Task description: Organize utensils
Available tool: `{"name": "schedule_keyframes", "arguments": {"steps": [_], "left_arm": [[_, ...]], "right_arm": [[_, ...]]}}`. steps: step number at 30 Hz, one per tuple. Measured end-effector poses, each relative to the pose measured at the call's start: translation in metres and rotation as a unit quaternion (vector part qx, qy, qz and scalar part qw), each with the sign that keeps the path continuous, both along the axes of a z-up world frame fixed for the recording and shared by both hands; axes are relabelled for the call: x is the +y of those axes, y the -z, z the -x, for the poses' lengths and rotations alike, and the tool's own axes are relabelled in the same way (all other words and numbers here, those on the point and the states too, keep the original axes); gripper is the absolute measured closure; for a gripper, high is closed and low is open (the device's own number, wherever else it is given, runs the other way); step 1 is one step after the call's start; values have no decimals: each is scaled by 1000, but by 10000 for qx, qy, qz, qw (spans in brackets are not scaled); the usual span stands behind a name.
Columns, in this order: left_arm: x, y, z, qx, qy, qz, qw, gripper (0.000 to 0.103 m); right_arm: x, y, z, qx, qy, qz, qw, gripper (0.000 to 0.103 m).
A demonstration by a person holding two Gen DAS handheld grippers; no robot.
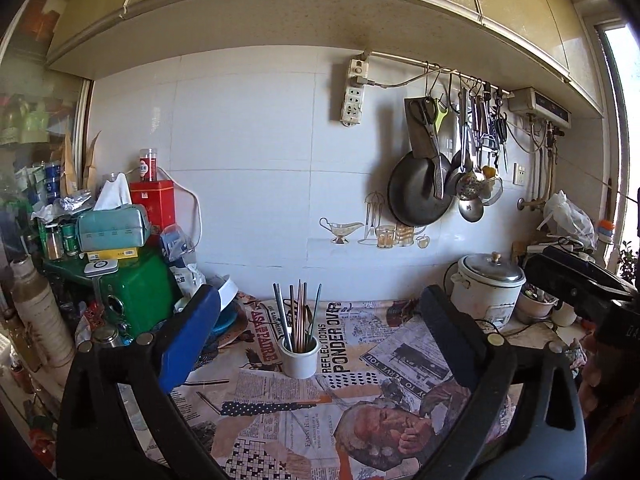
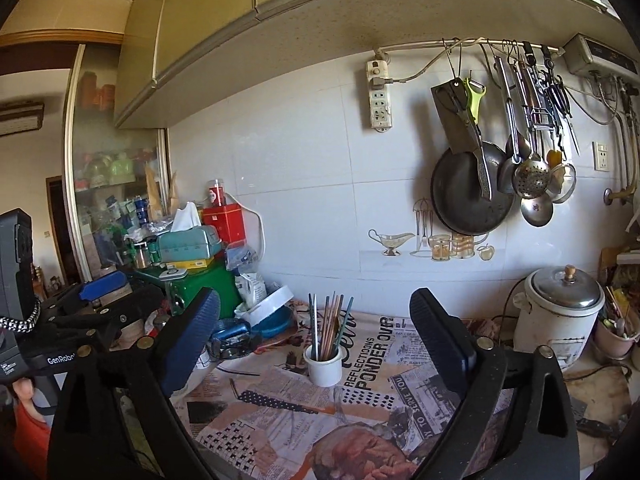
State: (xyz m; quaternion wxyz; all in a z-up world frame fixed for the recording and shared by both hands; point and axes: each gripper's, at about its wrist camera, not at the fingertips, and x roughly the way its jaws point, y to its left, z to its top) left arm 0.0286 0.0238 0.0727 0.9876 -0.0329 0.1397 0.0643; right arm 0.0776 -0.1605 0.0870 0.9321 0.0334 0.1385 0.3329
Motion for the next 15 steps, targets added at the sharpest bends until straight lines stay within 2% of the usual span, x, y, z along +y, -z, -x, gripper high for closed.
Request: {"name": "schedule_keyframes", "arguments": {"steps": [15], "left_arm": [[-4, 4, 17, -10, 5, -78, 10000, 2]], "right_arm": [[4, 6, 17, 18, 48, 234, 9997, 2]]}}
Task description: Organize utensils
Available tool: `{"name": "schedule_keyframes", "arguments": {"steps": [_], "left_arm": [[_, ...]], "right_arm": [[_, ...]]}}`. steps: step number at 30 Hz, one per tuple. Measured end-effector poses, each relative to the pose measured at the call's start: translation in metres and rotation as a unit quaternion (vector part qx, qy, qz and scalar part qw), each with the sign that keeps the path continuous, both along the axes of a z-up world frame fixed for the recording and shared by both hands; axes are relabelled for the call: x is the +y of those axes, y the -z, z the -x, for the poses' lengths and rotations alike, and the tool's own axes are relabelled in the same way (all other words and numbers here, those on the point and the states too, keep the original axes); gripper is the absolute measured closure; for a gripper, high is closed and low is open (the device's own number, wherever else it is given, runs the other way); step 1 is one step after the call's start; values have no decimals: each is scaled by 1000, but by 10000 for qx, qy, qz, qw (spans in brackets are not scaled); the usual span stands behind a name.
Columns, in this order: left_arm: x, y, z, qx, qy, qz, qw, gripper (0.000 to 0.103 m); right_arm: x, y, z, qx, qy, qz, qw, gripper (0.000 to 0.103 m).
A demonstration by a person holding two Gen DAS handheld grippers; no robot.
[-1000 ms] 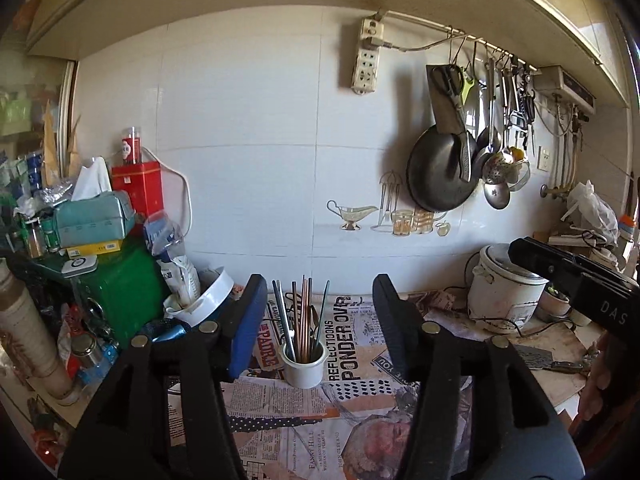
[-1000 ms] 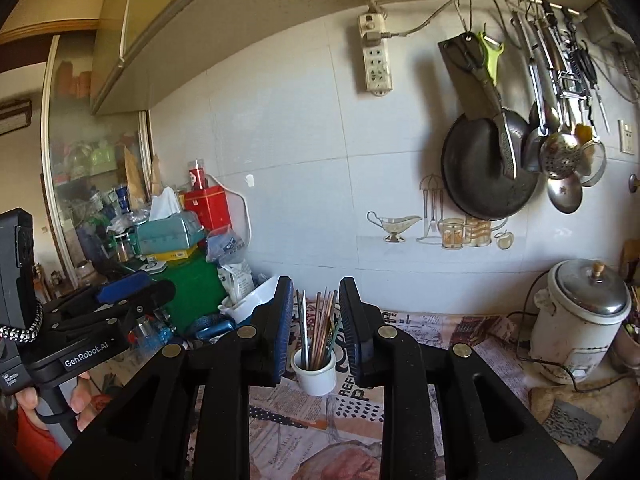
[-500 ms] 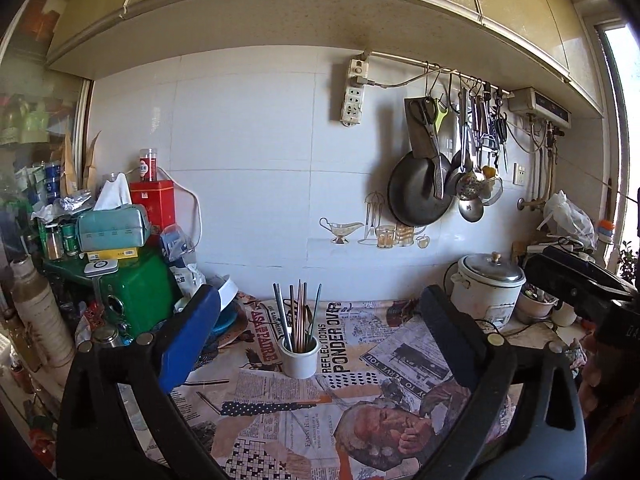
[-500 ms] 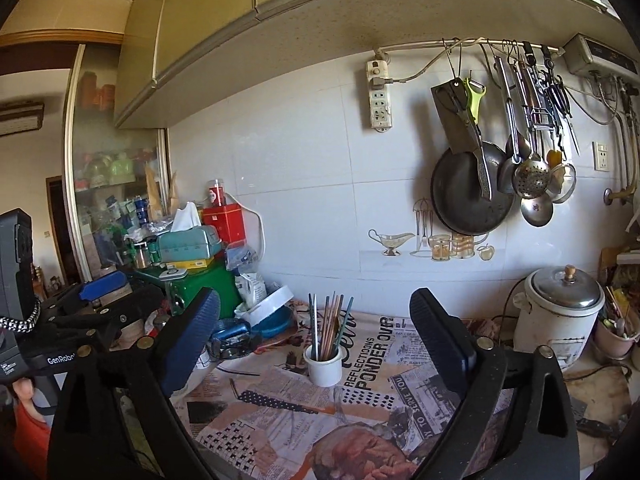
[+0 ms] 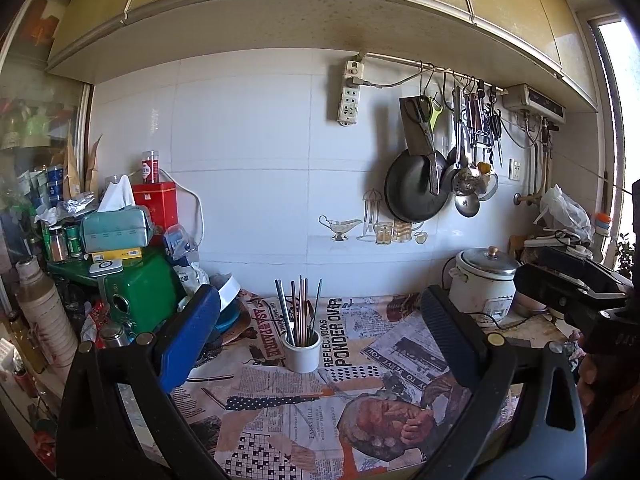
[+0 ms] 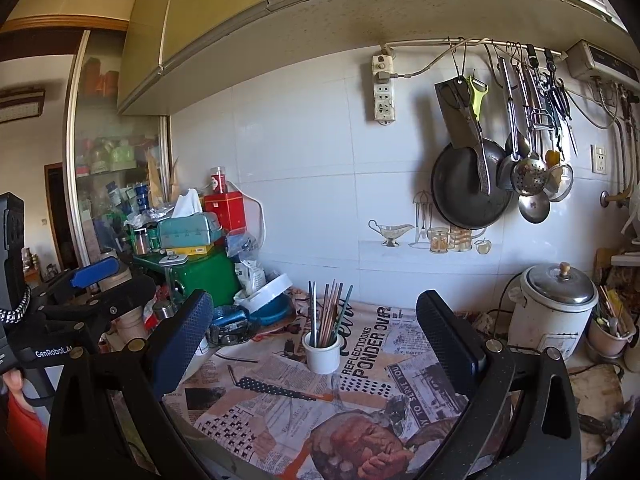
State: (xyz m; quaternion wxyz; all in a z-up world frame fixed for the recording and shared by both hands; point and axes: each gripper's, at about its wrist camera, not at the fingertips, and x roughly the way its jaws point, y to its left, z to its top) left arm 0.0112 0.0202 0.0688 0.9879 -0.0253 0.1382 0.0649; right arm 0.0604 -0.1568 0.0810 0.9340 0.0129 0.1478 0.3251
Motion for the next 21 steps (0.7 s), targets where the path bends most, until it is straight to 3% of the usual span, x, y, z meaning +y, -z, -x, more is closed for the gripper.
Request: {"name": "schedule_keyframes", "arguments": {"steps": [21], "left_arm": [[4, 2, -9, -2, -39, 18, 10000, 1]], "right_arm": [[2, 1, -5, 32, -4, 105, 9999, 2]]}}
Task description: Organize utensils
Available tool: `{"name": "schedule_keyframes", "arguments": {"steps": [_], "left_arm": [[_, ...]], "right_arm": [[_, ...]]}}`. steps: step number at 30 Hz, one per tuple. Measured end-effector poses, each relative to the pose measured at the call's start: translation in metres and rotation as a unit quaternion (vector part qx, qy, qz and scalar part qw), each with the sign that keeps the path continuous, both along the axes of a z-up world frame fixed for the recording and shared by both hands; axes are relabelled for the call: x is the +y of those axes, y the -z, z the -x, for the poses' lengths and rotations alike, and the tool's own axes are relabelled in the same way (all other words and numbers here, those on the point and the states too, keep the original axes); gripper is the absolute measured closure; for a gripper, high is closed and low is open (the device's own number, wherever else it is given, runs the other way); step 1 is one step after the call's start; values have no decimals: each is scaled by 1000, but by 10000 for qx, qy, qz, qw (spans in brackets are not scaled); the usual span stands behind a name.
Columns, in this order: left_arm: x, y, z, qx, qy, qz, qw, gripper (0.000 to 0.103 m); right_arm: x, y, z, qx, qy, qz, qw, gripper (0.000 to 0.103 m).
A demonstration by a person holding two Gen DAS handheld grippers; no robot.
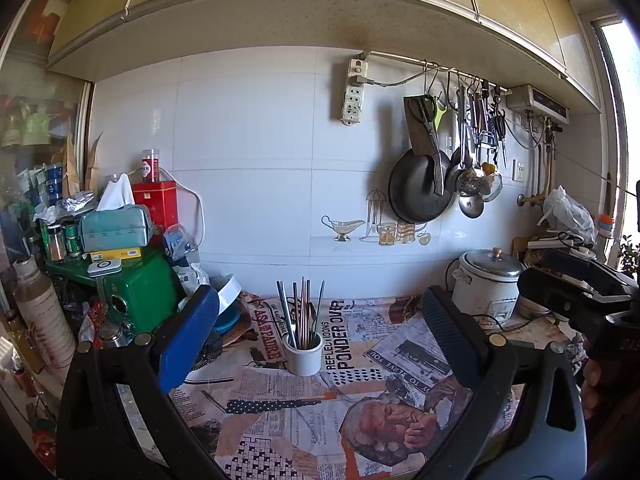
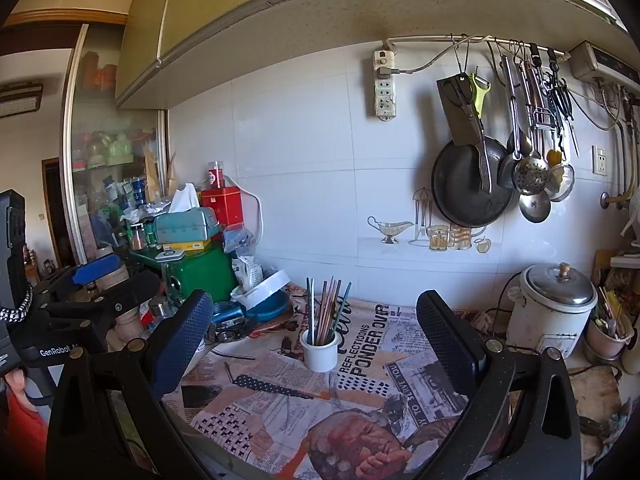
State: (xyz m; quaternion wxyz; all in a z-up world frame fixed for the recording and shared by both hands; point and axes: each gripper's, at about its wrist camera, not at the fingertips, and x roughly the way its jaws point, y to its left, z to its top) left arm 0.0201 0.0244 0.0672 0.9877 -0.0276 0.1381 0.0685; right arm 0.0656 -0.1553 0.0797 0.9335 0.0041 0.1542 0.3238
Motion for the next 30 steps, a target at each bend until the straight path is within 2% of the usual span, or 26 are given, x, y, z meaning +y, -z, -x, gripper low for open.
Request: {"name": "schedule_keyframes", "arguments": {"steps": [30], "left_arm": [[4, 4, -7, -69, 96, 91, 9999, 1]], "right_arm": [[7, -1, -2, -17, 93, -39, 9999, 1]]}}
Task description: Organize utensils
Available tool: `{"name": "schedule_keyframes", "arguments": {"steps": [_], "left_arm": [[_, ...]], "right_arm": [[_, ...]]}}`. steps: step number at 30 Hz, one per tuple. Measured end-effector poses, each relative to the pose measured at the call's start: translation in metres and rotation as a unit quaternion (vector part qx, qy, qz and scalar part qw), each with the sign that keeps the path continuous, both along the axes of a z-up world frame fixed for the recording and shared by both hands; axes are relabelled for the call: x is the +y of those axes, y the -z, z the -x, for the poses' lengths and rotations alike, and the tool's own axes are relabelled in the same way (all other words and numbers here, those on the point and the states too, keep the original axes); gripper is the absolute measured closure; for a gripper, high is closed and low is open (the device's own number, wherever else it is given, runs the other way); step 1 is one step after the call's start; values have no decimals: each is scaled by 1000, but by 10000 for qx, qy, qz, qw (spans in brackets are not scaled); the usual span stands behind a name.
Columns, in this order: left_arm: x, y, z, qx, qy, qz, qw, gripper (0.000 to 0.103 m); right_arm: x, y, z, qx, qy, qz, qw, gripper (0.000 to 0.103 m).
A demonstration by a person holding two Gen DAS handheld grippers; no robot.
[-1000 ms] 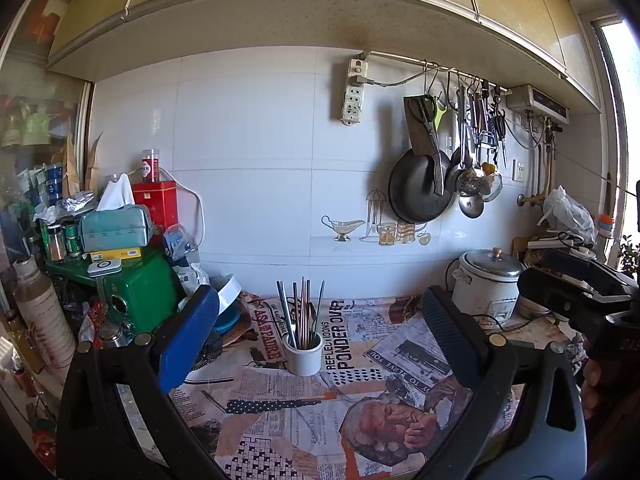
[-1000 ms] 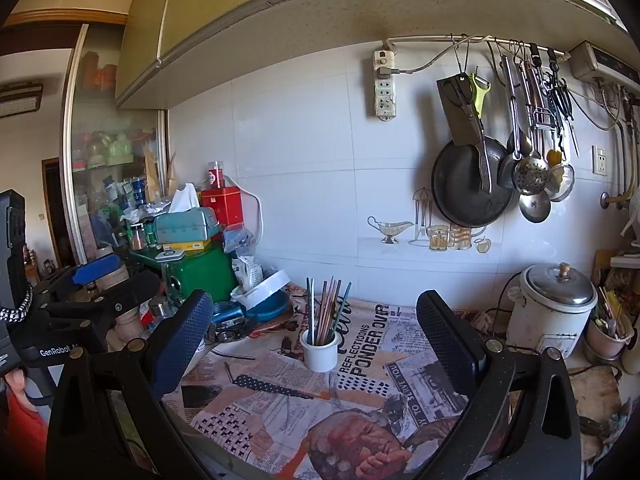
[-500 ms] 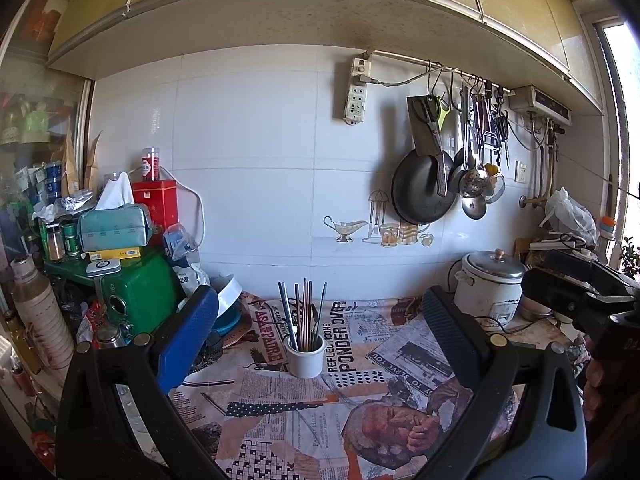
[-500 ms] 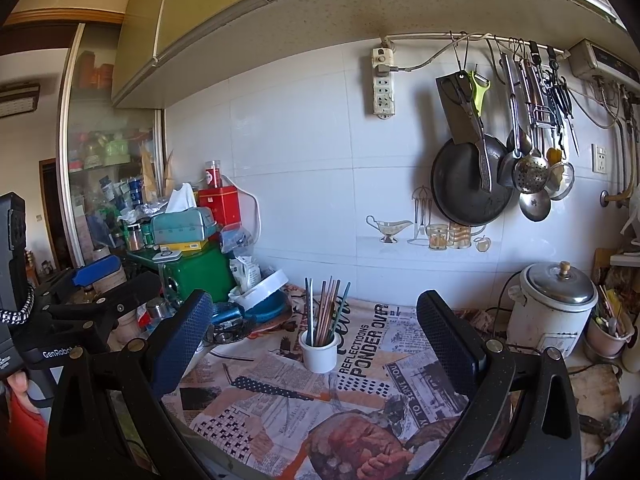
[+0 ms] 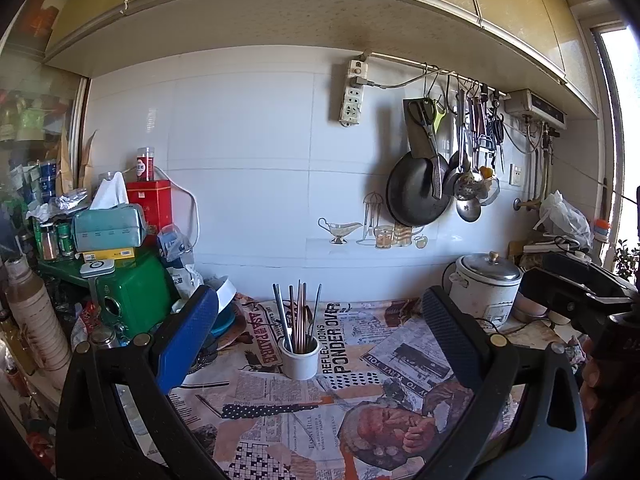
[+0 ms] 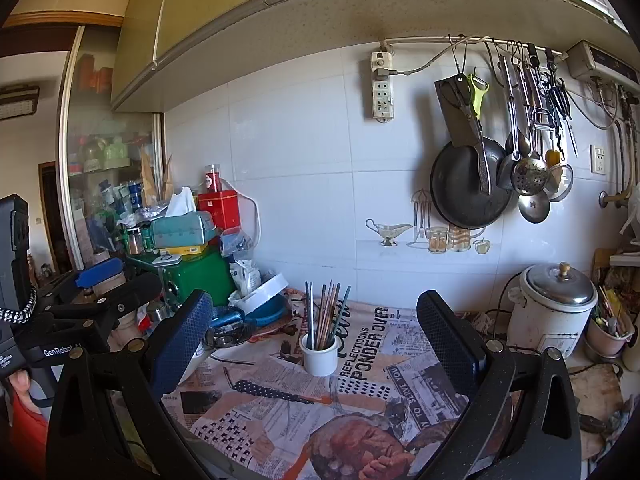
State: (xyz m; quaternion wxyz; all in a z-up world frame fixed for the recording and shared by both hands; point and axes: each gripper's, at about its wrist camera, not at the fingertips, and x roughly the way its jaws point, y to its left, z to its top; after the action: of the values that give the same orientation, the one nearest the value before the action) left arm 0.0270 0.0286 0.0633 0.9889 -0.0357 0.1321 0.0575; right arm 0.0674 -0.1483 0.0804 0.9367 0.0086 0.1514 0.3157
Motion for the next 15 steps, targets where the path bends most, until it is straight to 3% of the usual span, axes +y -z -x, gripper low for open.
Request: {"name": "schedule_keyframes", "arguments": {"steps": [15], "left_arm": [[0, -2, -3, 10, 169, 23, 9999, 1]], "right_arm": [[3, -4, 1, -32, 42, -38, 10000, 1]]}}
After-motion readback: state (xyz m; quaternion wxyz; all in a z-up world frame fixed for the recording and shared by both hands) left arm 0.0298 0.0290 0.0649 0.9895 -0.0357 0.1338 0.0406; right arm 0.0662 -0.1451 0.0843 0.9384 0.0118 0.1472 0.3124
